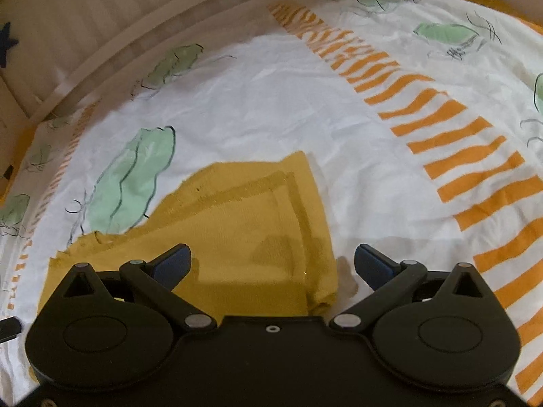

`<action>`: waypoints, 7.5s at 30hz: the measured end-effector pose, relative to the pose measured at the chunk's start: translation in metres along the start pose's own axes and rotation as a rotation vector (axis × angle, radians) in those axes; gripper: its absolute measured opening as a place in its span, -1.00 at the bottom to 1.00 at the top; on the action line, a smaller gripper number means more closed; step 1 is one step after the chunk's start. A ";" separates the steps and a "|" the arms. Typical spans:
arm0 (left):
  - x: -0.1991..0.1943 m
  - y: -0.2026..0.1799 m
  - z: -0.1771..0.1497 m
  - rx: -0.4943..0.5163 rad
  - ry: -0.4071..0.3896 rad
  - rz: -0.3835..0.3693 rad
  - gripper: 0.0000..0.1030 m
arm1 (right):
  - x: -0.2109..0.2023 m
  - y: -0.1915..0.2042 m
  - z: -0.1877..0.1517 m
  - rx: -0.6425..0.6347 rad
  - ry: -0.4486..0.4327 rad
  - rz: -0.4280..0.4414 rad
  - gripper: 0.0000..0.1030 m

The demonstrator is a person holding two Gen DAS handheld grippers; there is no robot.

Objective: Fold small clothes

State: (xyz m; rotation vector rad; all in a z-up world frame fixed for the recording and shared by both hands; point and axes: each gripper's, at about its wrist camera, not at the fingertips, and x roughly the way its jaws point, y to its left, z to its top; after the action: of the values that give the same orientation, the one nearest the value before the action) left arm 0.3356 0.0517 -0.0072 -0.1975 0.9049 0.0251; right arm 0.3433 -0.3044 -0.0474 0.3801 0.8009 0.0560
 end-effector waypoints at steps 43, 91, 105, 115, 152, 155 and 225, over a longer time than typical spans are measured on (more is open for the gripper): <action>0.043 -0.050 -0.053 0.223 0.124 -0.027 0.03 | 0.009 -0.044 0.007 0.147 0.166 0.155 0.99; 0.001 0.077 0.003 -0.096 0.002 -0.002 0.02 | 0.024 -0.023 0.007 0.059 0.125 0.304 -0.39; -0.024 0.107 0.013 -0.145 -0.039 -0.033 0.02 | 0.000 0.069 0.002 -0.029 0.028 0.333 -0.53; -0.036 0.136 0.011 -0.182 -0.043 -0.050 0.02 | 0.023 0.151 -0.016 -0.029 0.068 0.400 -0.54; -0.011 0.140 0.011 -0.242 -0.003 -0.146 0.03 | -0.016 0.244 -0.113 -0.635 -0.059 0.308 0.84; -0.005 0.134 0.011 -0.230 0.011 -0.141 0.03 | -0.025 0.246 -0.133 -0.741 -0.061 0.323 0.82; 0.058 0.088 0.043 -0.036 -0.056 -0.370 -0.80 | -0.046 0.246 -0.179 -0.926 -0.174 0.296 -0.76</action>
State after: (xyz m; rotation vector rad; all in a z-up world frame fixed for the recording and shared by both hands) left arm 0.3956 0.1423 -0.0412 -0.3933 0.8012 -0.2951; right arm 0.2067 -0.0283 -0.0422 -0.3759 0.4701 0.6384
